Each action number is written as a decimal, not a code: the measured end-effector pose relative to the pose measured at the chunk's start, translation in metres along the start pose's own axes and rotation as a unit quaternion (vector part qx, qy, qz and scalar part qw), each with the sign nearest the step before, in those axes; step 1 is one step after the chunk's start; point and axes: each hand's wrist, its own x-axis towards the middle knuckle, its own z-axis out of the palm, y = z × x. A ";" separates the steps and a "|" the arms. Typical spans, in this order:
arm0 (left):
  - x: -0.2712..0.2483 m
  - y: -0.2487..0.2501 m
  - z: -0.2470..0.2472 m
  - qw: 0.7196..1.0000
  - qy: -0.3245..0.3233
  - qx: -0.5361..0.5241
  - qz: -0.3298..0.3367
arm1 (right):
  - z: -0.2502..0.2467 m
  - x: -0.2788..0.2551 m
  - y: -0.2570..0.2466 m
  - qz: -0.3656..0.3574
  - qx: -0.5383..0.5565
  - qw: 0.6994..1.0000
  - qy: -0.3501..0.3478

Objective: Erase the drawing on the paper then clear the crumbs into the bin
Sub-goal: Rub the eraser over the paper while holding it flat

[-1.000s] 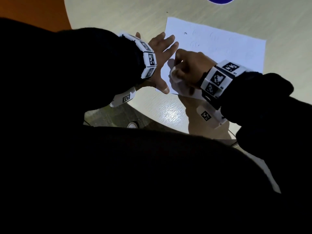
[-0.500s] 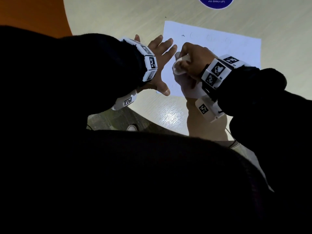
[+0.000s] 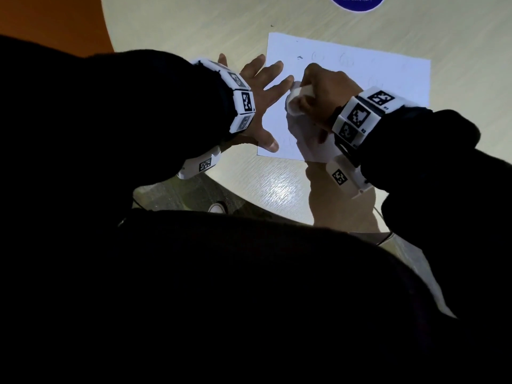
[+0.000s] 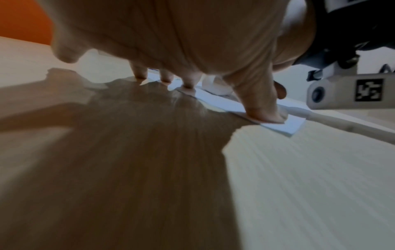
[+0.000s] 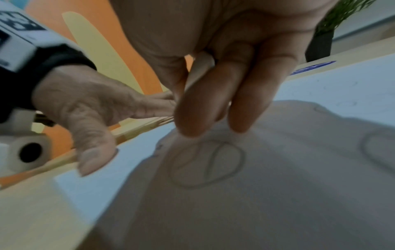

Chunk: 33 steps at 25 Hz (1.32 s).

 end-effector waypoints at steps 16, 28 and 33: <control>0.000 -0.001 0.002 1.000 0.012 -0.017 0.003 | 0.004 0.002 -0.002 0.017 0.012 1.000 0.017; 0.003 -0.003 0.005 1.000 0.015 -0.013 0.005 | 0.017 -0.007 0.003 0.008 -0.015 0.999 -0.029; 0.002 -0.001 0.004 1.000 0.015 -0.021 -0.001 | 0.009 -0.005 0.004 0.015 -0.010 1.000 0.016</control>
